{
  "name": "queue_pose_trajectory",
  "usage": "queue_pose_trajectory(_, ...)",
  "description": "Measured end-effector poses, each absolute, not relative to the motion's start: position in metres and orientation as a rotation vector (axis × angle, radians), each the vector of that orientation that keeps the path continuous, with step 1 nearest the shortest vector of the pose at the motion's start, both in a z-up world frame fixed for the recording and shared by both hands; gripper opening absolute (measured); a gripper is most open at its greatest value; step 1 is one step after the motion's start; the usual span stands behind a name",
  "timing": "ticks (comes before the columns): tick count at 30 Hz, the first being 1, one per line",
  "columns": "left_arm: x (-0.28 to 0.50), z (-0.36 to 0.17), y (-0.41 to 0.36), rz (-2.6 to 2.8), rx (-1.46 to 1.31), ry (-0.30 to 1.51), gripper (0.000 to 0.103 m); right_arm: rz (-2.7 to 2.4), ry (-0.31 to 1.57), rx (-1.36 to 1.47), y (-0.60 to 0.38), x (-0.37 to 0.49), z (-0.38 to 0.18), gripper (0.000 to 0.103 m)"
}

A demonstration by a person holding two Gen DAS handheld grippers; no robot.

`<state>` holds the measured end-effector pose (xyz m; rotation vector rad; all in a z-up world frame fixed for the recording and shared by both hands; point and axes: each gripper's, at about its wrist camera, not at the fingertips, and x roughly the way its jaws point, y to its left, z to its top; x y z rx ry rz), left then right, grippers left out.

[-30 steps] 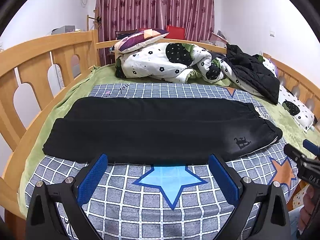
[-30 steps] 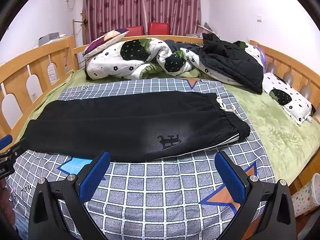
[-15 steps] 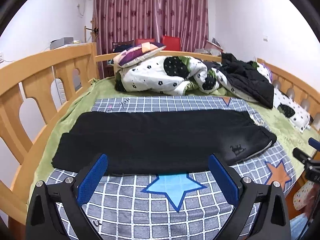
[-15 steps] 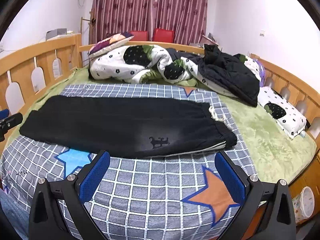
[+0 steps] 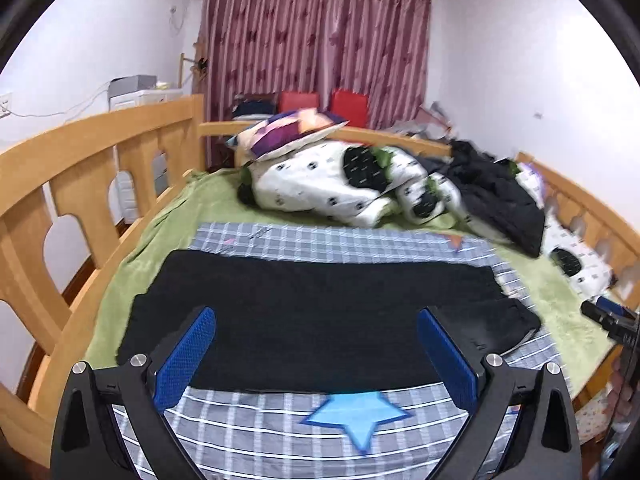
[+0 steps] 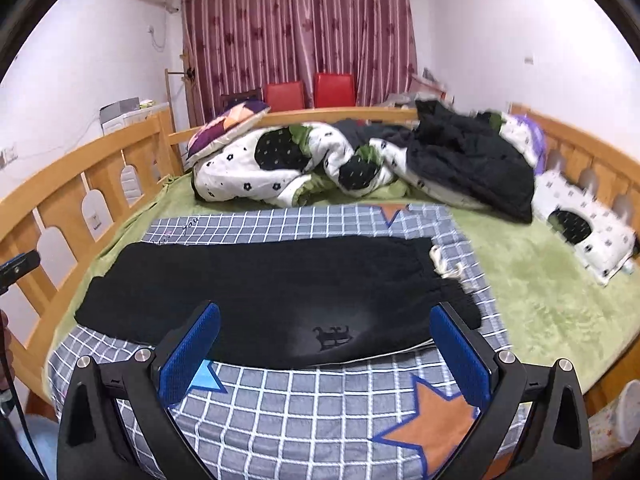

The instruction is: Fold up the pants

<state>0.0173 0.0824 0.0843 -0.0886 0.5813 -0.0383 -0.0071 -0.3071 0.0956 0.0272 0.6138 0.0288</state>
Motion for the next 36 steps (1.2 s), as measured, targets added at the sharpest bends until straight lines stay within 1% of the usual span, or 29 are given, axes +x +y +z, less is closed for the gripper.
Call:
queue_pose_trajectory(1, 0.023, 0.076, 0.089, -0.027, -0.089, 0.588, 0.102, 0.037, 0.633, 0.043, -0.31, 0.005, 0.087, 0.095)
queue_pose_trajectory(5, 0.05, 0.024, 0.123, 0.043, -0.122, 0.673, 0.102, 0.044, 0.718, 0.079, -0.322, 0.043, 0.043, 0.081)
queue_pose_trajectory(7, 0.06, -0.006, 0.146, 0.058, -0.194, 0.713, 0.101, 0.043, 0.758, 0.089, -0.331, 0.059, 0.01, 0.071)
queue_pose_trajectory(9, 0.067, -0.039, 0.17, 0.074, -0.272, 0.758, 0.101, 0.022, 0.786, 0.096, -0.341, 0.069, -0.022, 0.066)
queue_pose_trajectory(10, 0.07, -0.053, 0.18, 0.084, -0.306, 0.778, 0.099, 0.014, 0.804, 0.107, -0.347, 0.074, -0.037, 0.062)
queue_pose_trajectory(11, 0.07, -0.066, 0.187, 0.092, -0.332, 0.794, 0.094, 0.007, 0.818, 0.119, -0.351, 0.077, -0.049, 0.06)
queue_pose_trajectory(13, 0.076, -0.099, 0.211, 0.12, -0.407, 0.834, 0.09, -0.019, 0.848, 0.17, -0.367, 0.085, -0.079, 0.06)
queue_pose_trajectory(16, 0.082, -0.136, 0.234, 0.142, -0.504, 0.876, 0.085, -0.044, 0.862, 0.264, -0.389, 0.095, -0.108, 0.06)
queue_pose_trajectory(18, 0.09, -0.157, 0.243, 0.138, -0.564, 0.909, 0.085, -0.053, 0.866, 0.327, -0.399, 0.102, -0.119, 0.06)
queue_pose_trajectory(21, 0.099, -0.18, 0.245, 0.143, -0.606, 0.928, 0.084, -0.062, 0.857, 0.406, -0.409, 0.113, -0.132, 0.064)
queue_pose_trajectory(25, 0.11, -0.183, 0.238, 0.177, -0.568, 0.907, 0.084, -0.078, 0.869, 0.441, -0.413, 0.132, -0.147, 0.064)
queue_pose_trajectory(26, 0.113, -0.183, 0.236, 0.19, -0.567, 0.906, 0.081, -0.081, 0.876, 0.451, -0.413, 0.138, -0.152, 0.063)
queue_pose_trajectory(27, 0.117, -0.182, 0.235, 0.206, -0.558, 0.909, 0.075, -0.088, 0.88, 0.454, -0.413, 0.141, -0.155, 0.061)
queue_pose_trajectory(28, 0.121, -0.181, 0.235, 0.232, -0.538, 0.922, 0.055, -0.102, 0.884, 0.454, -0.413, 0.144, -0.16, 0.05)
queue_pose_trajectory(29, 0.125, -0.18, 0.235, 0.261, -0.505, 0.936, 0.031, -0.111, 0.888, 0.452, -0.412, 0.146, -0.162, 0.043)
queue_pose_trajectory(30, 0.127, -0.177, 0.235, 0.264, -0.483, 0.947, 0.02, -0.126, 0.894, 0.436, -0.41, 0.147, -0.163, 0.039)
queue_pose_trajectory(31, 0.128, -0.174, 0.235, 0.247, -0.477, 0.953, 0.013, -0.134, 0.887, 0.413, -0.407, 0.146, -0.162, 0.036)
queue_pose_trajectory(36, 0.124, -0.134, 0.237, 0.203, -0.433, 0.883, 0.012, -0.096, 0.852, 0.348, -0.401, 0.143, -0.134, 0.033)
